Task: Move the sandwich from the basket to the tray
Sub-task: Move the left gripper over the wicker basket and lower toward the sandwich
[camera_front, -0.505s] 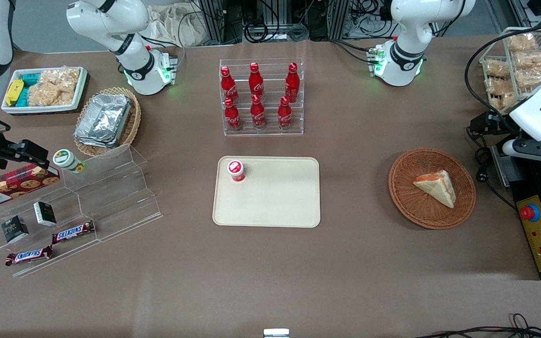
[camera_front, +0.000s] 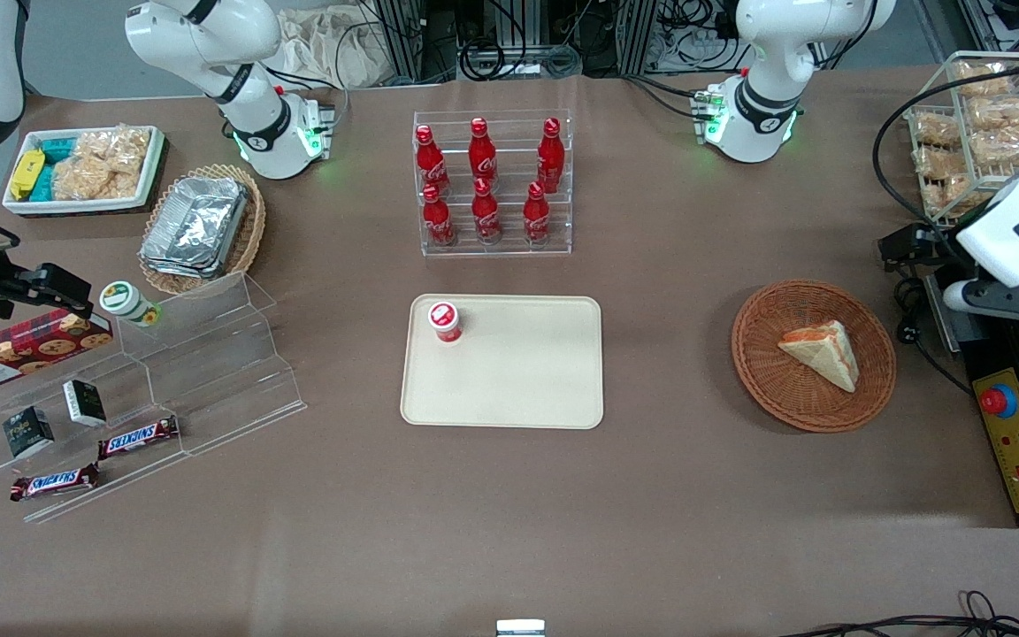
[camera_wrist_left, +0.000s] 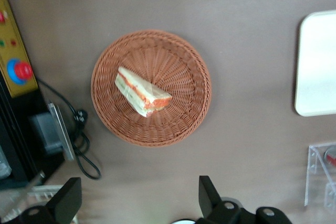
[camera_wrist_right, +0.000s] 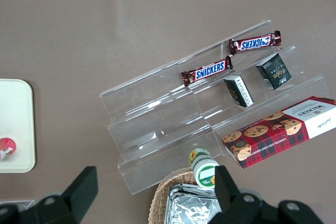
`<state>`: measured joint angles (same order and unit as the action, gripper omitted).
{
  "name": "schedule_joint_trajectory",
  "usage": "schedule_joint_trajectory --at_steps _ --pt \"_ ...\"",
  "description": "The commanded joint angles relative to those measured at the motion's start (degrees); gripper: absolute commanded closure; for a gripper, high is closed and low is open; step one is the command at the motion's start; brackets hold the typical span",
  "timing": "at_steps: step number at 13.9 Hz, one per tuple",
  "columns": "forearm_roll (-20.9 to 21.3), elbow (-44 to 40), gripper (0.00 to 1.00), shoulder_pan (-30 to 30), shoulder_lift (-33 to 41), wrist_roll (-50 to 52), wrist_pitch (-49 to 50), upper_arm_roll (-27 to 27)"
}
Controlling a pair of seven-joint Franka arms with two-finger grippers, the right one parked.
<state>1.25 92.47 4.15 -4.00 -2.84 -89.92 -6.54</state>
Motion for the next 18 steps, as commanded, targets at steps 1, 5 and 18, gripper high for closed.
schedule_joint_trajectory --at_steps 1,5,18 --pt "-2.64 6.38 0.00 0.51 1.53 9.83 -5.14 1.09" --pt "-3.36 18.24 0.00 0.42 2.59 29.62 -18.23 2.59" --pt "-0.28 37.17 0.00 0.51 -4.70 49.51 -48.58 6.01"
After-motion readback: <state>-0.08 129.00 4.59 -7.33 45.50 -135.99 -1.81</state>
